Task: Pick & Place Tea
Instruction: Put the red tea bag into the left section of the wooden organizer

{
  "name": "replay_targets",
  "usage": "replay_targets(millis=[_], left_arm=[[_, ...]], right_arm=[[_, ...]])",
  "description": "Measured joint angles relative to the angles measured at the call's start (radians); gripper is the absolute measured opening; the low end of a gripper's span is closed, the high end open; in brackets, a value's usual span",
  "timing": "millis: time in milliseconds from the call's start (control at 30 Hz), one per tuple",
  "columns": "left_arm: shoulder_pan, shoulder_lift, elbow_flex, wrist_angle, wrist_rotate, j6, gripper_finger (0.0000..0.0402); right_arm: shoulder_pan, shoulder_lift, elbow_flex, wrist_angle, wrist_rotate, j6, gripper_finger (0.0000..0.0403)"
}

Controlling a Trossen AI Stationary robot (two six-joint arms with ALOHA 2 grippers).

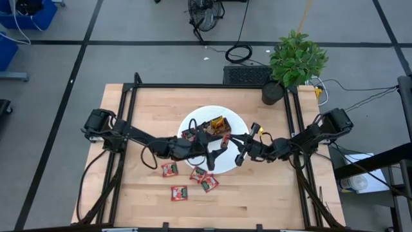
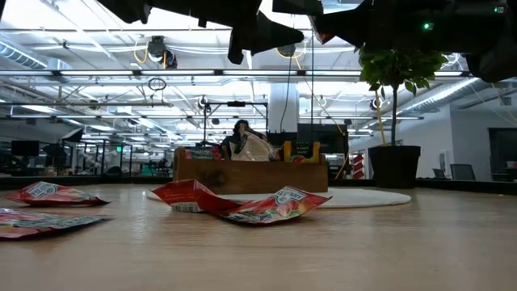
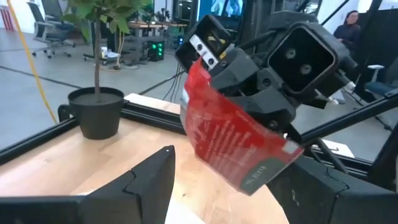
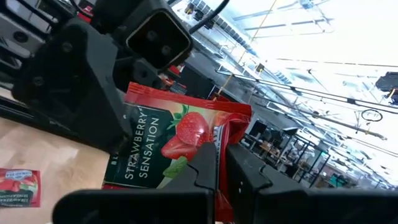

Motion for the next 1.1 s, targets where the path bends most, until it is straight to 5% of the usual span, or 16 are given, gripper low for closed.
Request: replay_targets(millis=[167, 467, 533, 700, 867, 1000, 1100], left_arm=[[-0.001, 0.000, 0.000, -0.004, -0.050, 0.023, 0.0220], [-0.013, -0.001, 0.000, -0.012, -0.061, 0.090, 0.0024], [-0.025, -0.026, 0.000, -0.063, -0.079, 0.124, 0.0012], [-0.059, -0.163, 0.000, -0.384, -0.159, 0.102, 0.0005], [-0.083, -0.337, 0.000, -0.805, -0.135, -0.026, 0.0004], [-0.037, -0.444, 0.002, -1.097, -0.053, -0.210, 0.0003], [0.048, -0.452, 0.001, -1.227, 0.123, -0.321, 0.0003]], right_arm=[[0.000, 0.000, 0.000, 0.000, 0.003, -0.015, 0.0008], [0.000, 0.000, 0.000, -0.006, 0.005, -0.007, 0.0008], [0.001, 0.000, 0.000, -0.034, -0.002, 0.019, 0.0016], [0.019, -0.001, -0.002, -0.129, 0.009, 0.102, 0.0051], [0.052, 0.000, -0.001, -0.180, 0.008, 0.171, 0.0072], [0.070, -0.001, -0.001, -0.180, 0.007, 0.192, 0.0075], [0.069, -0.009, 0.000, -0.174, 0.005, 0.193, 0.0071]])
